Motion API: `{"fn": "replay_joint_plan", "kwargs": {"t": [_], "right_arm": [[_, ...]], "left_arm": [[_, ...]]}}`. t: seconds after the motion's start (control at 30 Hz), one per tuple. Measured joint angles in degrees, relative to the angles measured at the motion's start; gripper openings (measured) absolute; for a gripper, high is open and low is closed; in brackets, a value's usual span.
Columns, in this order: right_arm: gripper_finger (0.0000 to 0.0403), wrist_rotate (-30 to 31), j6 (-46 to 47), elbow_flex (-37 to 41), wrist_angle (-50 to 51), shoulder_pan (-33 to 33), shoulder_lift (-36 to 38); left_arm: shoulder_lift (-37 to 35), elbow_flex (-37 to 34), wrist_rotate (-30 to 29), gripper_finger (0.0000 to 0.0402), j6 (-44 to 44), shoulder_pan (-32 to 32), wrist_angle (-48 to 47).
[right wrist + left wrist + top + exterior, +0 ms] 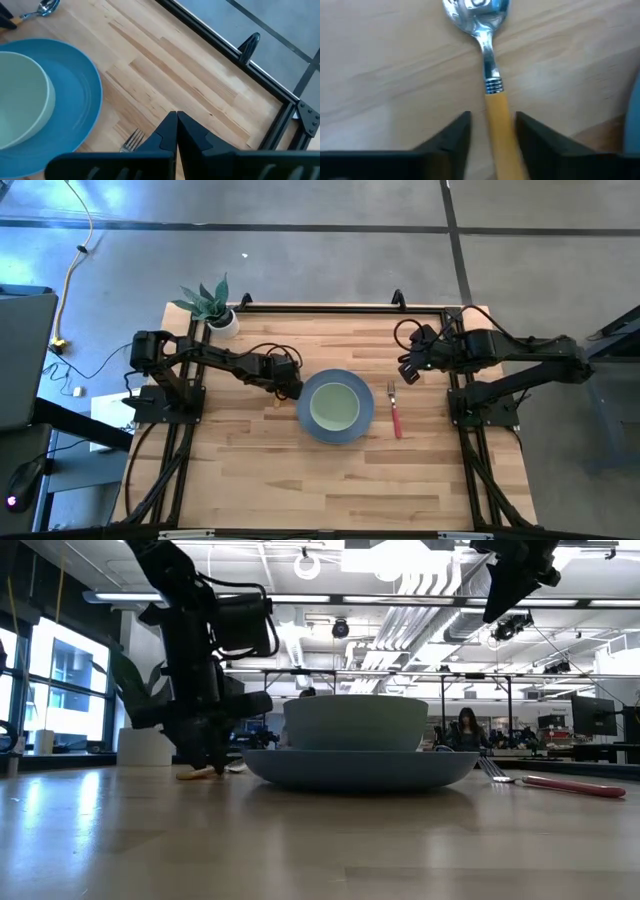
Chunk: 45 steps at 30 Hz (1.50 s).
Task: Set table place
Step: Put the yellow spoon into the green bowl
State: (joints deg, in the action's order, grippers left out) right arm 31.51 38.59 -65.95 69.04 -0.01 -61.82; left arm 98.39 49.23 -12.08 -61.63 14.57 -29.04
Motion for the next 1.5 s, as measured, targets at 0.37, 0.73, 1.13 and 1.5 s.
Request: {"fn": "replay_joint_plan", "kwargs": {"t": [0.37, 0.73, 1.13, 1.5], "right_arm": [[0.0, 0.0, 0.0, 0.0, 0.0, 0.0, 0.0], [0.0, 1.5, 0.6, 0.0, -0.2, 0.0, 0.1], [0.0, 1.9, 1.8, 0.0, -0.2, 0.0, 0.0], [0.0, 2.4, 3.4, 0.0, 0.2, 0.0, 0.3]], "left_arm": [[-2.8, -0.2, 1.0, 0.0031, 4.9, 0.1, -3.1], [-14.7, 3.9, 4.3, 0.003, 8.7, 0.1, -16.4], [-12.3, 38.5, 7.7, 0.003, 23.8, -3.9, -53.1], [1.3, 60.7, 15.9, 0.003, 33.1, -7.6, -61.2]]}}
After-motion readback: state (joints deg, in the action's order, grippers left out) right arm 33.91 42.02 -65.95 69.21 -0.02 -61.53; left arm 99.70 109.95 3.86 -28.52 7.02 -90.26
